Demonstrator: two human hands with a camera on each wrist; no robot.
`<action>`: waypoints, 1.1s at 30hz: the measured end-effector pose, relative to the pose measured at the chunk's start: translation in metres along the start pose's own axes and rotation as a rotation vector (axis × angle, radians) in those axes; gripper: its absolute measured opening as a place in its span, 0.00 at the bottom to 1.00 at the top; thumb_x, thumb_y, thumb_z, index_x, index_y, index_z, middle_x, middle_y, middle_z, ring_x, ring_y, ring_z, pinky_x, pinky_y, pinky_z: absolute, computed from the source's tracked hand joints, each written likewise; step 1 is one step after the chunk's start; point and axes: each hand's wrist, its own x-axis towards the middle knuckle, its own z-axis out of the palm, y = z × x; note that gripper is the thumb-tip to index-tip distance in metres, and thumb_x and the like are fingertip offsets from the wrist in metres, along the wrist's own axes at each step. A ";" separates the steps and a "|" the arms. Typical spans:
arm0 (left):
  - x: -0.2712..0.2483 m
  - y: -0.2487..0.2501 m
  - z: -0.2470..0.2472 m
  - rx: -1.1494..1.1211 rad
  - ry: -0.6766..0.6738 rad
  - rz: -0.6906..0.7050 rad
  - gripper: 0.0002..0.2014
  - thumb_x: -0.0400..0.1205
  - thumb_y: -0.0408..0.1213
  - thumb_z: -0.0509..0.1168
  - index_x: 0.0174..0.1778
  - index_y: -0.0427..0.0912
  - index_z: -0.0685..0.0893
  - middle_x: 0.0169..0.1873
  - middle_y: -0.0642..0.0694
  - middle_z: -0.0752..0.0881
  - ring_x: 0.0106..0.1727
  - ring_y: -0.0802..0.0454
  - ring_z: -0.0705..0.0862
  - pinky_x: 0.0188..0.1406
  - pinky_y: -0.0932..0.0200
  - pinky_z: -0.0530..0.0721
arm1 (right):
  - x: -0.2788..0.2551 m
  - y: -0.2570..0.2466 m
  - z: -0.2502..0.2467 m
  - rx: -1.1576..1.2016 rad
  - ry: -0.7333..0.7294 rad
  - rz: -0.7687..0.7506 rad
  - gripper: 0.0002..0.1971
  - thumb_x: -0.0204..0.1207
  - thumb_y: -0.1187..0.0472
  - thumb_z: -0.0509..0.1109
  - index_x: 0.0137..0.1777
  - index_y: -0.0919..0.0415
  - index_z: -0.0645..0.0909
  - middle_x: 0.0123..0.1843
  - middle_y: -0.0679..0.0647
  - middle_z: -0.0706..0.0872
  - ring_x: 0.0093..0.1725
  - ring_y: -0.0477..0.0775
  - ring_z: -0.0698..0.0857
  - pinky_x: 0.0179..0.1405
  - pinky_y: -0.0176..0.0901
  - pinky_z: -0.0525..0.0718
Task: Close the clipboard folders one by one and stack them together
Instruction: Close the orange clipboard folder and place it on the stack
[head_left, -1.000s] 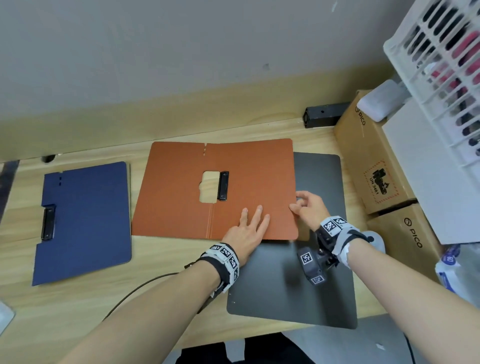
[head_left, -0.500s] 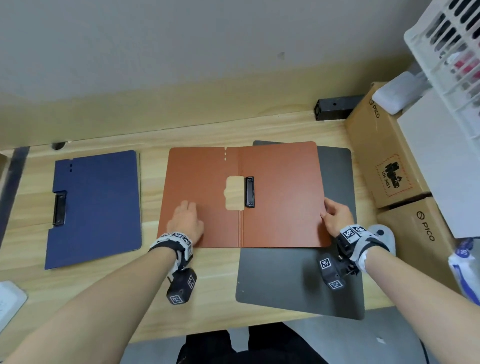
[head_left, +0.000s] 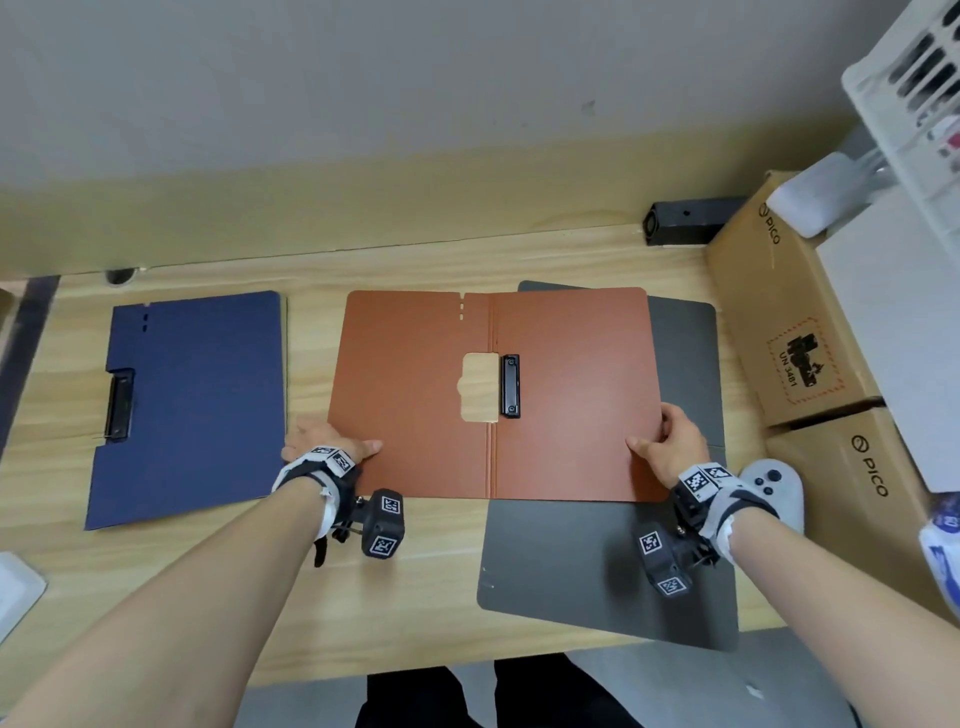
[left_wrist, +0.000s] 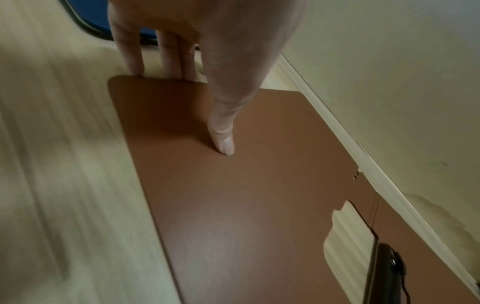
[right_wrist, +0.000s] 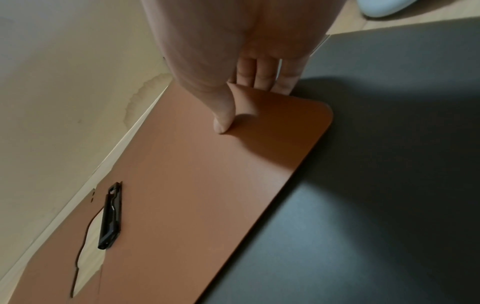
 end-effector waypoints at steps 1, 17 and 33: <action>0.004 -0.004 -0.004 -0.044 -0.050 -0.009 0.48 0.56 0.58 0.84 0.66 0.35 0.76 0.63 0.35 0.82 0.63 0.34 0.81 0.61 0.40 0.82 | -0.001 -0.002 0.001 -0.001 0.009 0.014 0.31 0.69 0.60 0.79 0.72 0.61 0.73 0.61 0.58 0.86 0.62 0.62 0.84 0.62 0.46 0.78; -0.046 -0.016 -0.130 -0.605 -0.097 0.442 0.17 0.73 0.36 0.77 0.33 0.45 0.72 0.26 0.48 0.79 0.29 0.50 0.78 0.31 0.58 0.75 | -0.025 -0.108 0.022 0.119 -0.032 0.010 0.23 0.75 0.61 0.71 0.69 0.65 0.71 0.64 0.66 0.83 0.64 0.67 0.82 0.66 0.52 0.76; -0.082 0.002 -0.120 -0.646 -0.319 0.837 0.15 0.79 0.52 0.68 0.35 0.46 0.77 0.32 0.45 0.81 0.32 0.51 0.81 0.34 0.55 0.82 | -0.057 -0.175 0.075 0.417 -0.357 0.086 0.20 0.82 0.56 0.64 0.70 0.65 0.76 0.60 0.60 0.84 0.61 0.65 0.83 0.54 0.53 0.83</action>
